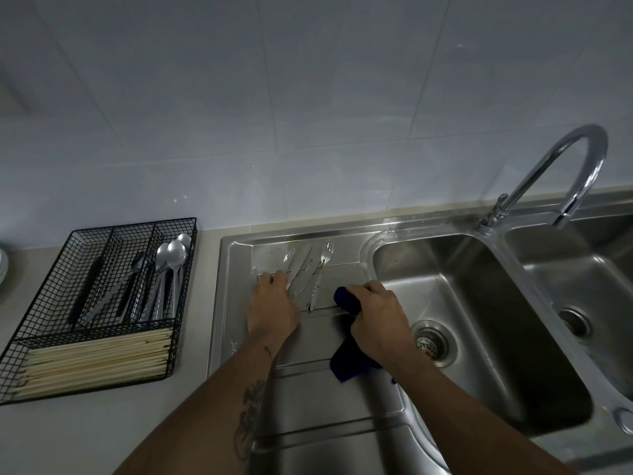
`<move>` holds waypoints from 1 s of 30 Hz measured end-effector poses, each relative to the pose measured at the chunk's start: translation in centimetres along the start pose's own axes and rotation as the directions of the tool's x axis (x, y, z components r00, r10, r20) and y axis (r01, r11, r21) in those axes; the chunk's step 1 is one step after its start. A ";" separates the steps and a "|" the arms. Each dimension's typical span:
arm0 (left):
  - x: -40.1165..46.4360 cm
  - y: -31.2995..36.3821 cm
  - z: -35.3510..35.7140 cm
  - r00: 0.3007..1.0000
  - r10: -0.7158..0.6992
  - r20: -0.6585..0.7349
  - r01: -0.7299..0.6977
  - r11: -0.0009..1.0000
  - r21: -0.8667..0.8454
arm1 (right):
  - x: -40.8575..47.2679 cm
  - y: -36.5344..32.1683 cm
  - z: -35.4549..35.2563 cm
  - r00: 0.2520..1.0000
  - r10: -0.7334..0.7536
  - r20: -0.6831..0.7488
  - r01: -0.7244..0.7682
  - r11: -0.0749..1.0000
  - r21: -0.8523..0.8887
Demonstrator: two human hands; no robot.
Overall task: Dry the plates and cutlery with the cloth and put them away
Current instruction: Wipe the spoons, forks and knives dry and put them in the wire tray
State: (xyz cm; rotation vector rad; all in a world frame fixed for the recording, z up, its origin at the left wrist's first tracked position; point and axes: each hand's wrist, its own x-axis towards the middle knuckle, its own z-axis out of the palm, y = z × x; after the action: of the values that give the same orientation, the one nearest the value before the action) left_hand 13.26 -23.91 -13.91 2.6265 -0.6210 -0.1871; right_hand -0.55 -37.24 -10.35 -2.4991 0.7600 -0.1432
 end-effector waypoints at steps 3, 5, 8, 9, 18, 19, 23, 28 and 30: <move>-0.1 0.1 0.3 0.999 0.052 0.004 -0.052 0.998 0.033 | 0.0 0.0 0.0 1.000 -0.009 0.002 0.009 1.000 -0.007; -0.2 0.5 0.6 0.992 0.116 -0.046 -0.114 0.992 0.044 | -0.1 0.0 0.1 1.000 -0.014 -0.001 0.014 1.000 -0.017; -0.3 2.3 1.0 0.980 0.186 -0.065 -0.186 0.982 -0.005 | 0.0 0.1 0.2 1.000 -0.022 -0.011 0.022 0.999 -0.027; -0.3 2.9 1.3 0.981 0.190 -0.042 -0.191 0.981 -0.014 | 0.0 0.2 0.2 1.000 -0.024 -0.015 0.024 0.999 -0.030; 0.1 4.9 1.6 0.993 0.030 0.118 -0.032 0.999 0.011 | -0.7 0.7 0.0 0.998 -0.063 -0.018 0.062 0.998 -0.025; 0.0 4.7 1.5 0.993 0.031 0.118 -0.034 0.999 0.024 | -0.9 0.8 0.0 0.997 -0.070 -0.020 0.069 0.997 -0.016; -0.8 3.5 0.9 0.991 0.105 0.077 -0.113 0.987 0.113 | -1.6 1.3 0.1 0.996 -0.084 -0.039 0.084 0.996 0.002; -2.7 1.6 -0.6 0.969 0.226 0.097 -0.242 0.947 0.210 | -2.1 0.8 -0.2 0.994 -0.069 -0.083 0.073 0.997 0.040; -3.5 0.6 -1.0 0.952 0.293 0.094 -0.306 0.926 0.222 | -2.2 0.0 -0.4 0.986 -0.076 -0.150 0.085 0.995 0.051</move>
State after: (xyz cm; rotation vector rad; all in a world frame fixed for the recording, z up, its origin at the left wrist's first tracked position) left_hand 10.17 -22.40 -12.65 2.7096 -1.1172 -0.1026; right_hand -2.44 -36.22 -9.86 -2.4857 0.7029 -0.3772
